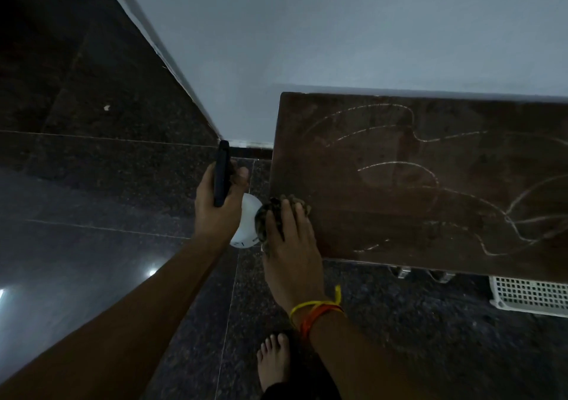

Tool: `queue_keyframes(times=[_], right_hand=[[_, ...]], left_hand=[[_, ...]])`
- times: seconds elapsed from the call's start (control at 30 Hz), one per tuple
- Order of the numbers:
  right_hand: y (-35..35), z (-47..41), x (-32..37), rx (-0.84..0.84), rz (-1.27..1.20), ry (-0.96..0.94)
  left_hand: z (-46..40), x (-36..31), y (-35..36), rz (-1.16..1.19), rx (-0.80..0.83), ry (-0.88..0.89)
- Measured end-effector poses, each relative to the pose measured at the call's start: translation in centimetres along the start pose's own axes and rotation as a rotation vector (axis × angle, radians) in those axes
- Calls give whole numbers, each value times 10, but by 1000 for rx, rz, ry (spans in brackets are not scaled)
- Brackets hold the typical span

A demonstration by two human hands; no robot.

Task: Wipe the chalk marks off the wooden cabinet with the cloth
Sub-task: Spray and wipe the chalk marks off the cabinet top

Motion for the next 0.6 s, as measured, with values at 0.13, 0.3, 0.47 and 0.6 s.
queue_keyframes(times=[0.13, 0.3, 0.47, 0.6], right_hand=[[-16, 4, -39, -5, 115, 101], [-24, 3, -60, -61, 126, 359], [-13, -23, -33, -22, 125, 129], [-8, -99, -37, -72, 99, 107]], left_hand=[[-10, -3, 0, 2, 60, 28], [-24, 1, 0, 16, 107, 50], [-36, 8, 5, 16, 138, 35], [-50, 12, 9, 20, 160, 30]])
Point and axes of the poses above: each hand's wrist, its own z-axis away from the middle knuckle, its own y-axis out of the palm, x = y × z, the point moved 1 cm from there along -z, towards the middle knuckle, and after that the axes turned 1 degree about x, right-handed, at the moved point
